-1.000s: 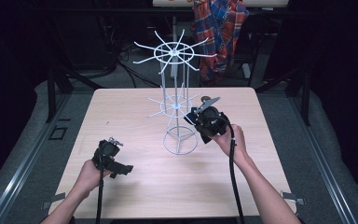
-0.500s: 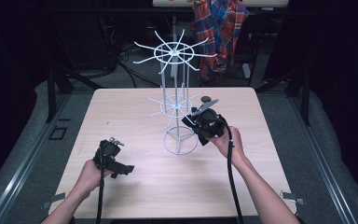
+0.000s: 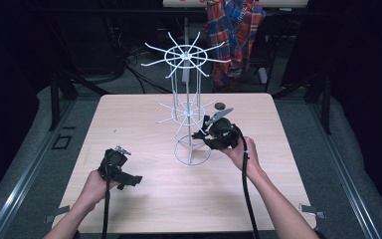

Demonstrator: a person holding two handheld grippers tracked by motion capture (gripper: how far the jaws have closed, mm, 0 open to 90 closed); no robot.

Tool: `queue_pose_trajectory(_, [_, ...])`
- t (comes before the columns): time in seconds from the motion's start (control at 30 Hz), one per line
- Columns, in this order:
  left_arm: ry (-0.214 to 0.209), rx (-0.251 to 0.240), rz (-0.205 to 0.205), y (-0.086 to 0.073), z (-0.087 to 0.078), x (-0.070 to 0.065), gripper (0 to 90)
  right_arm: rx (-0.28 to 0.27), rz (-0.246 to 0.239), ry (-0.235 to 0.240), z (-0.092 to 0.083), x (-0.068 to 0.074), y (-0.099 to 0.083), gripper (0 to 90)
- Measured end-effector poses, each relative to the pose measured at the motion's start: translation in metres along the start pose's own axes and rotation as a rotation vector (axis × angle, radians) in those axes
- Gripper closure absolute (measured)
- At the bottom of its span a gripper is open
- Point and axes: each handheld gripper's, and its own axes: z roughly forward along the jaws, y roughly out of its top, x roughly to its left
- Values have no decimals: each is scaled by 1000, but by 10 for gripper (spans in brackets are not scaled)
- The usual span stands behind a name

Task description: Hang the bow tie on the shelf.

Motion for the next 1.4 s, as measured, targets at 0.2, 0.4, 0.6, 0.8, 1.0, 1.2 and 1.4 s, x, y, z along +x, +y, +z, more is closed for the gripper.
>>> queue_pose_trajectory(0.2, [-8,3,-8,1,2,0,46,-7,2,12,-8,2,-4,575])
queue_pose_trajectory(0.4, [-1,-4,-9,1,1,1,52,2,-10,17,-21,3,-9,491])
queue_pose_trajectory(0.6, [-8,-13,-19,2,1,0,46,1,5,11,-39,0,-17,442])
queue_pose_trajectory(0.8, [-10,-20,-26,2,2,2,45,8,18,14,-48,-5,-20,376])
queue_pose_trajectory(1.0, [-5,-22,-34,1,1,3,45,13,3,25,-53,-3,-20,319])
queue_pose_trajectory(1.2, [-3,-20,-33,1,1,3,45,35,2,25,-60,-4,-32,242])
queue_pose_trajectory(1.4, [-2,-16,-31,1,1,3,45,30,42,17,-71,-12,-47,197])
